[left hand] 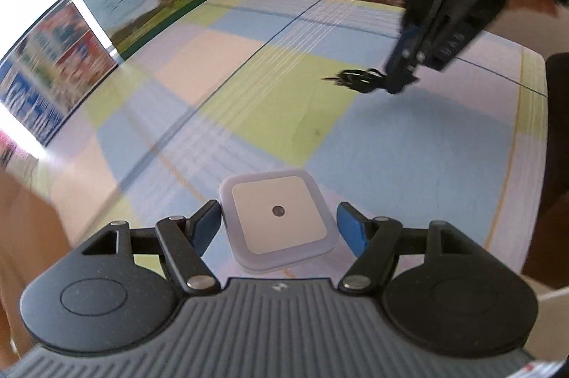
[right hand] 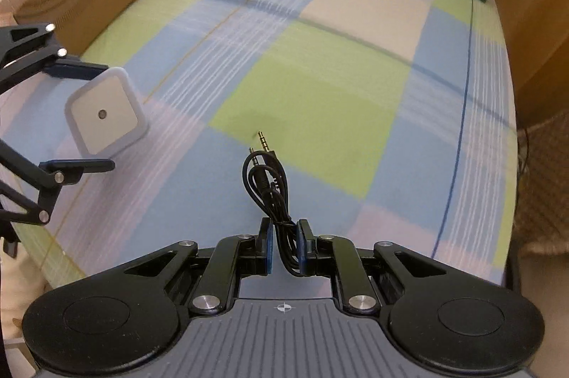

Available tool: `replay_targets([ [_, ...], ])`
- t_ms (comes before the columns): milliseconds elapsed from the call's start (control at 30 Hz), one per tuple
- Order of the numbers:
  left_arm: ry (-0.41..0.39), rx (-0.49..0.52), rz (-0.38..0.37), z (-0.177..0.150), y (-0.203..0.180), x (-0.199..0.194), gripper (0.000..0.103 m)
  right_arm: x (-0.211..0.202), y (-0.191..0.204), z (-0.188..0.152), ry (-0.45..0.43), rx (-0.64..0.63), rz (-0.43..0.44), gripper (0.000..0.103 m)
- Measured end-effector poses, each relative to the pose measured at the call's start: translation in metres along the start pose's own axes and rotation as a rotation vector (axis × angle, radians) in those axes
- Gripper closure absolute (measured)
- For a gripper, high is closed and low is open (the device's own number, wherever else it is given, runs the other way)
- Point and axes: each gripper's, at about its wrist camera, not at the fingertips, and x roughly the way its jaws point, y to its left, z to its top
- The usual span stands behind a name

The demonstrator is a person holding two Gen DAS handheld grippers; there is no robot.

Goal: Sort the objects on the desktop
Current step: 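Carry the night-light and cable over the cardboard box with both tools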

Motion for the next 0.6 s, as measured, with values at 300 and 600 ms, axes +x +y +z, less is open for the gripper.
replay_targets([
  [300,-0.006,-0.205,0.063,-0.026,-0.005,-0.007,0.039,0.0,0.017,-0.011,-0.01,0.064,-0.071,0.093],
  [600,-0.063,-0.143,0.187,-0.021,-0.027,-0.008,0.026,0.002,0.016,-0.014,-0.05,0.072,-0.076,0.093],
])
